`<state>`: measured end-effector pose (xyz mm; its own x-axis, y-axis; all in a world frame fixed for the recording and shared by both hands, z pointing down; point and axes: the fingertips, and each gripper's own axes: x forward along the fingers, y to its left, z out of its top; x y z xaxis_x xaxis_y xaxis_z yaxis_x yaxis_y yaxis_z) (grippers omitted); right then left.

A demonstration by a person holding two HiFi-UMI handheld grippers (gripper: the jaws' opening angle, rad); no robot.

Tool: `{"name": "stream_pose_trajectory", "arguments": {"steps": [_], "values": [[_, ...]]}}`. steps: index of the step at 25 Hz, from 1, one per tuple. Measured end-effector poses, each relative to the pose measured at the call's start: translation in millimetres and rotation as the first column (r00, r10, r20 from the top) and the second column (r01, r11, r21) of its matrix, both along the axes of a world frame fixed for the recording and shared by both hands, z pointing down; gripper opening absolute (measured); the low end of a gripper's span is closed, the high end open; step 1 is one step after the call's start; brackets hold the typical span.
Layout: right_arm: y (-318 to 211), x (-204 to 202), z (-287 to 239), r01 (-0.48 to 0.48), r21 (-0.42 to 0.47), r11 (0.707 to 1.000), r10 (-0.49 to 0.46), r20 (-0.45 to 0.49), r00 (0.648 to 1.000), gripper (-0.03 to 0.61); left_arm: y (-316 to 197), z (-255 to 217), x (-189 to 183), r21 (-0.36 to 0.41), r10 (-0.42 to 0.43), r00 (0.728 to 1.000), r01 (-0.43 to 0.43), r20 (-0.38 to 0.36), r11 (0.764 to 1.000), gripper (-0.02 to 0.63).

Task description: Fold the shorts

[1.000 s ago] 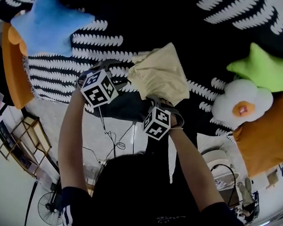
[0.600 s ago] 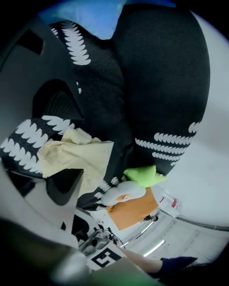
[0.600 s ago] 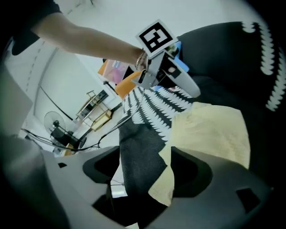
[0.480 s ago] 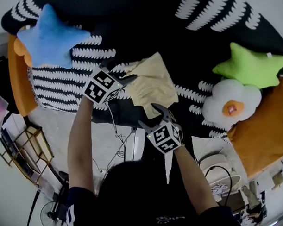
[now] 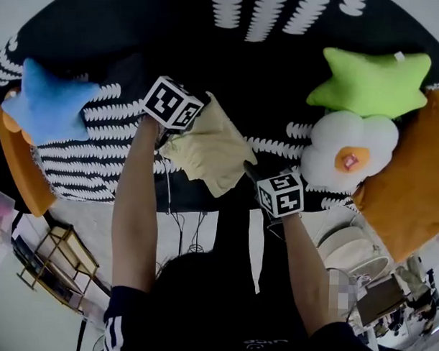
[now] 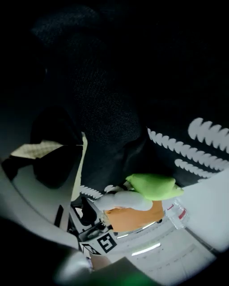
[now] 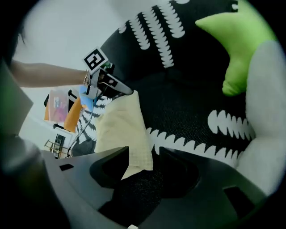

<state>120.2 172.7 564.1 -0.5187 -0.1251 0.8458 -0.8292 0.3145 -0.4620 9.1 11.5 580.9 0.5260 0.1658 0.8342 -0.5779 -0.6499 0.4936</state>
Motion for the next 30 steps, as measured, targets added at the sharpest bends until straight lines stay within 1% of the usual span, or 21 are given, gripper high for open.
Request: {"name": "stream_pose_trajectory", "arguments": {"steps": [1,2,3,5,7,9,10,12,14,15,16,18,19,20,22,23,24,26,27,28,30], "values": [[4,-1,6,0.006,-0.023,1.0,-0.006,-0.003,1.0,0.209,4,7,1,-0.037,0.004,1.0,-0.004,0.016,0.999,0.005],[7,-1,11,0.004,-0.042,0.999,-0.004,-0.007,1.0,0.184,8,11,4,-0.059,0.018,1.0,-0.017,0.025,0.998,0.005],[10,1,15,-0.004,-0.057,0.998,0.004,-0.007,1.0,0.135,11,14,8,-0.06,0.038,0.999,-0.037,0.029,0.998,0.005],[12,8,18,-0.021,-0.068,0.997,0.022,0.009,1.0,0.055,13,15,16,-0.007,0.089,0.995,-0.089,0.034,0.996,0.002],[9,16,14,-0.007,-0.055,0.998,0.01,0.049,0.999,0.04,2,11,22,0.082,0.108,0.994,-0.11,0.031,0.991,0.002],[-1,27,7,0.033,-0.017,0.999,-0.032,0.067,0.997,0.038,-22,-1,25,0.165,0.065,0.998,-0.064,0.0,0.984,0.0],[-9,33,3,0.051,0.012,0.999,-0.052,0.057,0.997,0.037,-34,-8,24,0.192,0.038,0.999,-0.034,-0.02,0.981,0.0],[-28,46,0,0.073,0.068,0.995,-0.074,0.011,0.997,0.037,-47,-19,20,0.209,0.007,0.998,0.005,-0.058,0.978,0.0],[-42,63,5,0.12,0.081,0.989,-0.117,-0.043,0.992,0.037,-51,-20,19,0.218,-0.004,0.998,0.016,-0.058,0.976,0.002],[-44,73,11,0.167,0.068,0.984,-0.162,-0.069,0.984,0.038,-55,-17,21,0.249,-0.019,0.999,0.027,-0.035,0.968,0.002],[-44,83,17,0.218,0.047,0.975,-0.213,-0.094,0.973,0.041,-62,-13,23,0.299,-0.053,0.999,0.052,-0.005,0.953,0.002],[-42,96,27,0.276,0.02,0.961,-0.271,-0.125,0.954,0.044,-81,-4,23,0.403,-0.169,0.985,0.14,0.035,0.904,0.002],[-43,97,29,0.268,0.022,0.963,-0.263,-0.127,0.956,0.056,-89,-2,20,0.436,-0.229,0.973,0.19,0.039,0.88,0.003],[-48,97,26,0.24,0.036,0.97,-0.234,-0.122,0.964,0.087,-95,-3,17,0.457,-0.279,0.96,0.233,0.034,0.858,0.003],[-59,97,14,0.151,0.074,0.986,-0.144,-0.093,0.985,0.151,-102,-14,13,0.483,-0.327,0.945,0.278,0.017,0.83,0.008],[-63,98,6,0.109,0.088,0.99,-0.102,-0.072,0.992,0.21,-100,-22,12,0.487,-0.324,0.946,0.283,0.001,0.827,0.031],[-64,99,-1,0.076,0.099,0.992,-0.071,-0.053,0.996,0.256,-96,-30,12,0.479,-0.313,0.949,0.285,-0.022,0.83,0.066],[-64,106,-16,0.049,0.13,0.99,-0.045,-0.032,0.998,0.3,-82,-50,19,0.436,-0.307,0.947,0.317,-0.094,0.843,0.156],[-64,110,-25,0.047,0.148,0.988,-0.044,-0.026,0.999,0.329,-75,-60,23,0.411,-0.317,0.939,0.342,-0.132,0.845,0.183],[-65,112,-36,0.045,0.166,0.985,-0.043,-0.02,0.999,0.363,-67,-72,25,0.393,-0.329,0.93,0.367,-0.163,0.843,0.226],[-72,110,-63,0.034,0.209,0.977,-0.033,-0.01,0.999,0.405,-54,-96,21,0.38,-0.354,0.913,0.406,-0.202,0.831,0.274]]}}
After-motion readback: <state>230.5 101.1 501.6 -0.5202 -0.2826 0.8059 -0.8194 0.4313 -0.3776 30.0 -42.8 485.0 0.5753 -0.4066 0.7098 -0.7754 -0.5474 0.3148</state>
